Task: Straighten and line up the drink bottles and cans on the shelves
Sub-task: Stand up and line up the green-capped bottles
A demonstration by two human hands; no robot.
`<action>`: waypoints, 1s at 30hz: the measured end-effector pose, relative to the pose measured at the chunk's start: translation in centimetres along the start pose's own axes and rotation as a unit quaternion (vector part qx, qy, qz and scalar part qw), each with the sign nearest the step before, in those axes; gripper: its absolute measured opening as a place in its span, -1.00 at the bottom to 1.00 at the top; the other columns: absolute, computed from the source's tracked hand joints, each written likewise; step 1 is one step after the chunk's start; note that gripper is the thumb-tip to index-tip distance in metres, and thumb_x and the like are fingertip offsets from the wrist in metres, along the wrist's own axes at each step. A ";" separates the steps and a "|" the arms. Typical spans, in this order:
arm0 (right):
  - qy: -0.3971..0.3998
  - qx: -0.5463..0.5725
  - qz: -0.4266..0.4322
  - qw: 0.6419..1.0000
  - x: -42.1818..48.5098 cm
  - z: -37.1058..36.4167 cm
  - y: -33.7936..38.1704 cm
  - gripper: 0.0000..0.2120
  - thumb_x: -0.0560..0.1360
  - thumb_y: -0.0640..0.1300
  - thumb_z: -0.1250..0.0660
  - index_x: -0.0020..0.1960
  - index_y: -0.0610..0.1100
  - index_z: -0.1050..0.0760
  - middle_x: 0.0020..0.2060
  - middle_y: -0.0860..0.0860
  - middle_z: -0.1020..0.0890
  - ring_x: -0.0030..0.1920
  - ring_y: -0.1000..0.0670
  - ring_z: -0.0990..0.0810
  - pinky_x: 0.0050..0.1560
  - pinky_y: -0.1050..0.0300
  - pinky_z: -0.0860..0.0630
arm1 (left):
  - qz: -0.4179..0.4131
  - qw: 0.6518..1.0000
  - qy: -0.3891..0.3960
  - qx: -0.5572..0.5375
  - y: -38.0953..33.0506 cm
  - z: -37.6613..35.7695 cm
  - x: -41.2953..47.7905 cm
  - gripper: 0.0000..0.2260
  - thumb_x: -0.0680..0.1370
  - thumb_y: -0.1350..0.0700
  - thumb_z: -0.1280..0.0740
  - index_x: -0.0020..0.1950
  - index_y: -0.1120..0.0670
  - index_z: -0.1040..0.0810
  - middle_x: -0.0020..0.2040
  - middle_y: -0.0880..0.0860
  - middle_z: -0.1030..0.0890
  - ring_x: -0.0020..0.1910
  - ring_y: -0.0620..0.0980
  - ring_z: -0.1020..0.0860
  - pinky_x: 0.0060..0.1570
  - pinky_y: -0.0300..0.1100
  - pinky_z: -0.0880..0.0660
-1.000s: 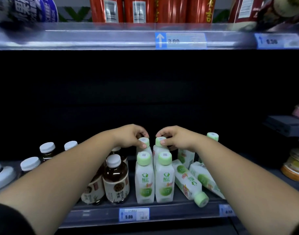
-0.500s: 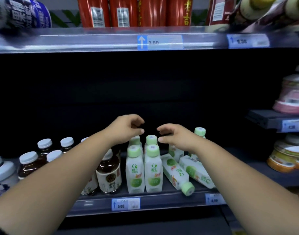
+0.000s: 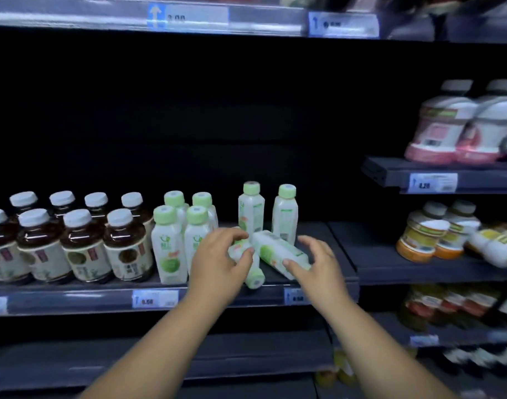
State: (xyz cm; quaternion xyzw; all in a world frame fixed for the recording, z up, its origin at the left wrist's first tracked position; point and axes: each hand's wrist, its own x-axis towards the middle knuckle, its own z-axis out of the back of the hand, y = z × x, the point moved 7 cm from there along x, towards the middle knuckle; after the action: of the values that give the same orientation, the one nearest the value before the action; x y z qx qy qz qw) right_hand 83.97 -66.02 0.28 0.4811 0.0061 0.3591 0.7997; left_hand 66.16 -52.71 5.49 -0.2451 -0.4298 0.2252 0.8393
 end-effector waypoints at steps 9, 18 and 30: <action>-0.099 0.108 -0.033 0.989 -4.0 -1.6 -2.7 -0.68 0.44 -0.18 -0.51 0.13 -0.06 -0.48 0.04 0.13 -0.46 0.05 0.10 -0.49 -0.04 0.49 -0.35 | 0.270 0.962 -0.004 -0.045 4.0 -6.7 -6.1 -0.54 0.28 -0.16 -0.58 -0.02 -0.06 -0.43 -0.03 -0.10 -0.46 -0.11 -0.17 -0.51 -0.11 -0.09 -0.54; -0.097 0.179 -0.041 0.978 -4.0 -2.0 -2.7 -0.59 0.37 -0.21 -0.57 0.01 0.13 -0.44 0.03 0.21 -0.45 0.00 0.03 -0.58 0.00 0.08 -0.57 | 0.279 0.958 -0.045 -0.042 3.3 -7.0 -5.3 -0.63 0.36 0.01 -0.57 -0.05 0.01 -0.41 -0.04 -0.02 -0.46 -0.16 -0.18 -0.48 -0.27 -0.29 -0.36; -0.028 0.179 0.021 0.983 4.6 3.8 2.5 -0.65 0.42 -0.07 -0.53 0.18 0.04 -0.58 0.10 0.15 -0.60 0.10 0.08 -0.59 0.17 0.03 -0.56 | 0.130 0.988 0.069 0.045 -3.0 0.4 4.4 -0.75 0.42 0.09 -0.46 0.05 -0.11 -0.54 -0.04 -0.19 -0.57 -0.14 -0.18 -0.54 -0.25 -0.34 -0.38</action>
State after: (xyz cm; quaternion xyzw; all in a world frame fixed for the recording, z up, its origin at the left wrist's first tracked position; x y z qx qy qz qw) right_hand 87.28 -65.53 5.78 0.6263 0.0383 0.3552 0.6929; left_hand 68.67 -52.37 10.12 -0.2758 -0.3249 0.3340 0.8407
